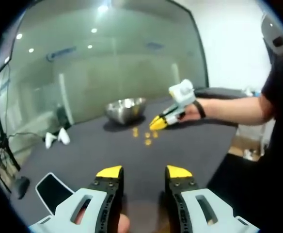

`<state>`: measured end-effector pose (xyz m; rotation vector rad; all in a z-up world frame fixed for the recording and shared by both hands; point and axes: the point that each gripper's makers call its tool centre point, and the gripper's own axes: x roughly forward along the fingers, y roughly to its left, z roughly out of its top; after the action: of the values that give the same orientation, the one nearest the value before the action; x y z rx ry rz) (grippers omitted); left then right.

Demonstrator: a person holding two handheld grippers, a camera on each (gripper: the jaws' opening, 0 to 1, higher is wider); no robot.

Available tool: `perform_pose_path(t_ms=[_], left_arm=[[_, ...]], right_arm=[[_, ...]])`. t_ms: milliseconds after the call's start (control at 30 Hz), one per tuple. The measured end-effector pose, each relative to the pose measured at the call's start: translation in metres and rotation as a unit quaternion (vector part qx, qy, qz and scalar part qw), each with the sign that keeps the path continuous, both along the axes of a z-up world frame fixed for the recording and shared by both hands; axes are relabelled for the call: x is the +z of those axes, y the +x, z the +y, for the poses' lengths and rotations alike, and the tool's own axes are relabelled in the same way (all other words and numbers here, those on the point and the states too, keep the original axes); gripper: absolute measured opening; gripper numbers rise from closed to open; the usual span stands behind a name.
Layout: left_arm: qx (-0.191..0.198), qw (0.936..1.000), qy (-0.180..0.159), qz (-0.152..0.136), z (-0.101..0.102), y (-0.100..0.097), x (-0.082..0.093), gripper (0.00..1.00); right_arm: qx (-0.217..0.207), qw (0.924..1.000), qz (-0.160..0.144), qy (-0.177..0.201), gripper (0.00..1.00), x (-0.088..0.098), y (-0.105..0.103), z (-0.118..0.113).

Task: Pick up the QQ candy scattered on the table and place it into the stainless steel bowl on the table

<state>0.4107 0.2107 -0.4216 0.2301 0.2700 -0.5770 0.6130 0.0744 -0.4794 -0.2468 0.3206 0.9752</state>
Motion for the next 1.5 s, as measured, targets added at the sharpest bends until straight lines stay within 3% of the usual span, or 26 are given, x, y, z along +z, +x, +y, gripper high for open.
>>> perform_pose_path(t_ms=[400, 633, 767, 833, 1067, 1133, 1200, 1367, 1500], left_arm=[[-0.002, 1.0, -0.002, -0.001, 0.0, -0.001, 0.0, 0.36], [-0.004, 1.0, -0.003, 0.001, 0.0, -0.003, -0.002, 0.36], [-0.007, 1.0, -0.004, 0.0, -0.002, -0.004, -0.001, 0.36], [-0.009, 0.9999, -0.013, -0.001, -0.003, -0.005, 0.002, 0.36], [-0.012, 0.9997, -0.022, -0.003, -0.005, -0.007, 0.001, 0.36], [-0.015, 0.9995, -0.027, 0.002, -0.006, -0.008, -0.001, 0.36], [-0.016, 0.9996, -0.022, 0.0, -0.007, -0.008, -0.001, 0.36], [-0.018, 0.9995, -0.024, -0.001, -0.007, -0.007, 0.0, 0.36], [-0.02, 0.9995, -0.023, 0.0, -0.008, -0.007, 0.0, 0.36]], right_arm=[[-0.01, 0.9996, -0.024, -0.008, 0.09, 0.017, -0.007, -0.004], [-0.013, 0.9982, -0.054, 0.022, 0.09, 0.054, -0.014, -0.004], [-0.027, 0.9956, -0.073, 0.053, 0.09, 0.081, 0.0, -0.008], [-0.03, 0.9916, -0.08, 0.098, 0.09, 0.097, 0.006, -0.007], [-0.102, 0.9844, -0.077, 0.121, 0.09, 0.114, 0.038, -0.027], [-0.121, 0.9807, -0.054, 0.143, 0.09, 0.118, 0.048, -0.03], [-0.134, 0.9787, -0.077, 0.136, 0.09, 0.125, 0.06, -0.033], [-0.158, 0.9764, -0.077, 0.126, 0.09, 0.13, 0.083, -0.03], [-0.162, 0.9761, -0.073, 0.125, 0.09, 0.131, 0.089, -0.024]])
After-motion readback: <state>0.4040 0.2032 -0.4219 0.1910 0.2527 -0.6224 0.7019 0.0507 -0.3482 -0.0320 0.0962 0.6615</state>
